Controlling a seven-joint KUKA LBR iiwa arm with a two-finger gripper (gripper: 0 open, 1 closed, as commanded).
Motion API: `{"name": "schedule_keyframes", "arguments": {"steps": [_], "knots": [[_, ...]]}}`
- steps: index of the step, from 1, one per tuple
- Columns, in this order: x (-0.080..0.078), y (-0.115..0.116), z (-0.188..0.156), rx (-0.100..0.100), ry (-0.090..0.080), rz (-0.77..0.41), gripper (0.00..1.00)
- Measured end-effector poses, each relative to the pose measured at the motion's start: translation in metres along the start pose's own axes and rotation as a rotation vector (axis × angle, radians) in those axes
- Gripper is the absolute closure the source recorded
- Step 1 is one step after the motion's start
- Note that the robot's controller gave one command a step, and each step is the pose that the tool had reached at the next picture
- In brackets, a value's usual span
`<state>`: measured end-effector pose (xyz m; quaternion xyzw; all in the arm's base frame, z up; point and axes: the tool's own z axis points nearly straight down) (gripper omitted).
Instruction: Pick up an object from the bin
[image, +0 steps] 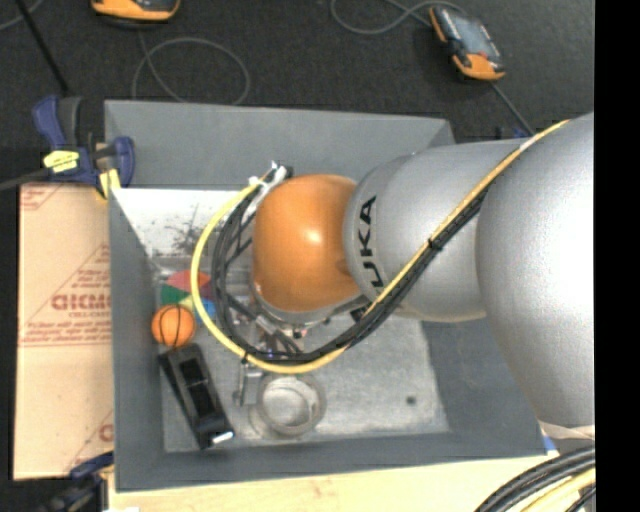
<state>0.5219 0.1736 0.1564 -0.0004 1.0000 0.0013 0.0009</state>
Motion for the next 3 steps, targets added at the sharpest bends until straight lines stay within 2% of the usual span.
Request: {"name": "schedule_keyframes", "arguments": {"steps": [1,2,3], "knots": [[0.018,-0.050,0.060,0.002,-0.004,-0.082,0.00],[0.017,-0.065,0.046,0.003,0.002,-0.118,0.00],[0.014,-0.089,0.044,0.004,-0.004,-0.159,0.00]]}}
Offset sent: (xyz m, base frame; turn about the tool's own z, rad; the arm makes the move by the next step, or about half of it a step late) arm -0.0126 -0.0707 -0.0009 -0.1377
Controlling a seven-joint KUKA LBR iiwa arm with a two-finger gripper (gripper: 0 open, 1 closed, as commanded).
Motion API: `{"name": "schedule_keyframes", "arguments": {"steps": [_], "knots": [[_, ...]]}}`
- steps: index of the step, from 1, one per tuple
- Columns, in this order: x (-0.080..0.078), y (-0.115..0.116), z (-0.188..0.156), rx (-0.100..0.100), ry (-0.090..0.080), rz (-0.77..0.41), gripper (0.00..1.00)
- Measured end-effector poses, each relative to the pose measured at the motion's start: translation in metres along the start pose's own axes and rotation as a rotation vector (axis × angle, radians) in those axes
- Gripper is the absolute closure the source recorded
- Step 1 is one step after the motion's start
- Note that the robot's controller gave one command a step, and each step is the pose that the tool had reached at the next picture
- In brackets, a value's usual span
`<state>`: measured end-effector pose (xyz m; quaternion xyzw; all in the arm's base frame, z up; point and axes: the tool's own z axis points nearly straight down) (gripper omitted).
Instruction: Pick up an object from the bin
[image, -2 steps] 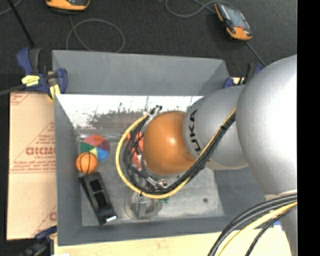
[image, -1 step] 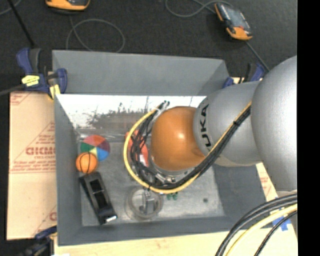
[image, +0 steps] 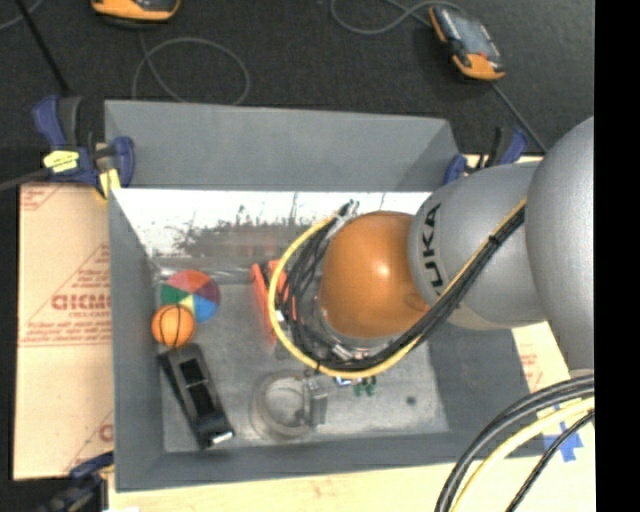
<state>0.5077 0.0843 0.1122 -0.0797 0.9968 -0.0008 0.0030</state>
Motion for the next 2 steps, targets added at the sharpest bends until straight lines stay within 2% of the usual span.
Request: {"name": "schedule_keyframes", "arguments": {"steps": [1,2], "knots": [[0.000,-0.010,0.042,-0.004,-0.001,0.032,0.00],[0.008,0.007,0.040,-0.006,-0.014,0.031,1.00]]}}
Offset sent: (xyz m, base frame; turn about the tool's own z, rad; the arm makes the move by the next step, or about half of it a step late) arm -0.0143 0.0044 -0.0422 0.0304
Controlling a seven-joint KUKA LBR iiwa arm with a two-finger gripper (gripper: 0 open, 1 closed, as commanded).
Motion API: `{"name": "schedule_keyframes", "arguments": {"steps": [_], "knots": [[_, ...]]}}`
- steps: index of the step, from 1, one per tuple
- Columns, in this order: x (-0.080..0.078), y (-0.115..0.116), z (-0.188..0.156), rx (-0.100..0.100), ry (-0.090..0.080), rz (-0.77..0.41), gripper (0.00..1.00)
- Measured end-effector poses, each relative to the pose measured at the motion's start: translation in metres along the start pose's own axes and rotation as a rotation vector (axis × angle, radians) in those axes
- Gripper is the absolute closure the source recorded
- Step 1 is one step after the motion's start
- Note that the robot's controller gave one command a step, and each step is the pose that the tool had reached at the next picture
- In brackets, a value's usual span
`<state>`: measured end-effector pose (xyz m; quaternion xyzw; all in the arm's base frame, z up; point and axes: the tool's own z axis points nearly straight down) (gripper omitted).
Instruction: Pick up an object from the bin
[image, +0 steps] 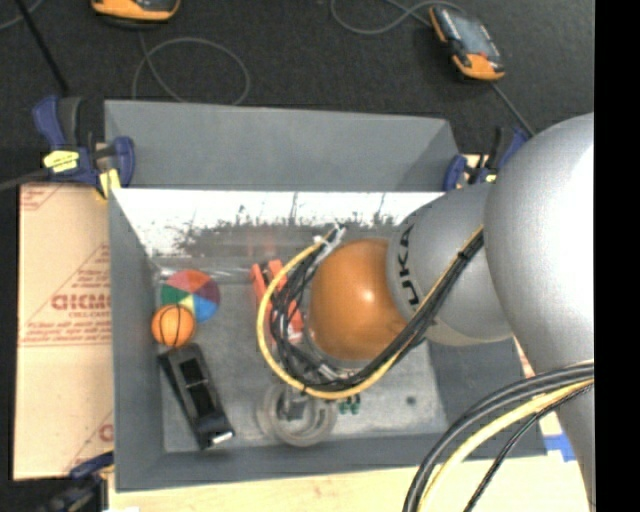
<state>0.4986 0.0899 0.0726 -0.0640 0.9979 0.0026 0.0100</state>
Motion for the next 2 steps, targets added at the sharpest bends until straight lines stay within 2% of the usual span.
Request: {"name": "schedule_keyframes", "arguments": {"steps": [2], "knots": [[-0.0005,-0.0001,-0.0003,0.000,0.002,0.001,1.00]]}}
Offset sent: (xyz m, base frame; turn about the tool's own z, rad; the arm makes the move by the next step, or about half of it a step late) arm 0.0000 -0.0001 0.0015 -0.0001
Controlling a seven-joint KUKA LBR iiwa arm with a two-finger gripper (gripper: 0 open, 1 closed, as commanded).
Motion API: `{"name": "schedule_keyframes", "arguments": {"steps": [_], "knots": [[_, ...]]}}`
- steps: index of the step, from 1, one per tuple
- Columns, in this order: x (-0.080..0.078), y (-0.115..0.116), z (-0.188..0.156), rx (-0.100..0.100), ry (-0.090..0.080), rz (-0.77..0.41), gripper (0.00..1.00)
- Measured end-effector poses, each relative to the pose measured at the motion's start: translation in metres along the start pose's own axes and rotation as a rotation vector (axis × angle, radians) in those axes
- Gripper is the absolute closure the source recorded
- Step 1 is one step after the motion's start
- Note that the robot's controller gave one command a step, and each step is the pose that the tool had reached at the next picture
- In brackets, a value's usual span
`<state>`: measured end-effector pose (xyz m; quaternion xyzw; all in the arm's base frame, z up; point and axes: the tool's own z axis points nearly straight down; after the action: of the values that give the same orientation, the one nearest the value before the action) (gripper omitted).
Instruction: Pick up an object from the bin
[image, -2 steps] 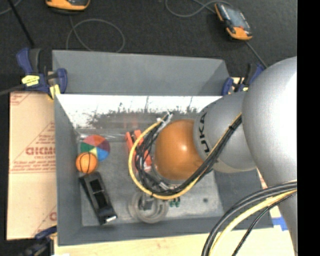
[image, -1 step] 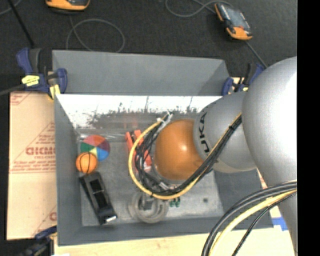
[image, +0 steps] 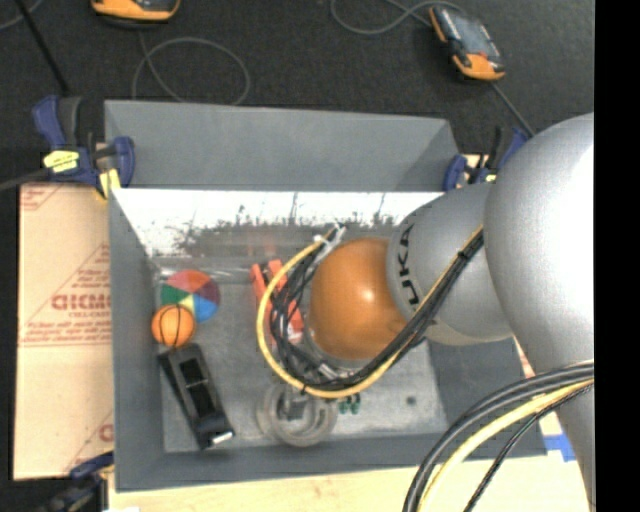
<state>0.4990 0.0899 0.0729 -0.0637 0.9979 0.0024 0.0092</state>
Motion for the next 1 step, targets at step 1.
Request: {"name": "schedule_keyframes", "arguments": {"steps": [1], "knots": [[0.0009,-0.0002,-0.0060,0.001,0.008,0.001,1.00]]}}
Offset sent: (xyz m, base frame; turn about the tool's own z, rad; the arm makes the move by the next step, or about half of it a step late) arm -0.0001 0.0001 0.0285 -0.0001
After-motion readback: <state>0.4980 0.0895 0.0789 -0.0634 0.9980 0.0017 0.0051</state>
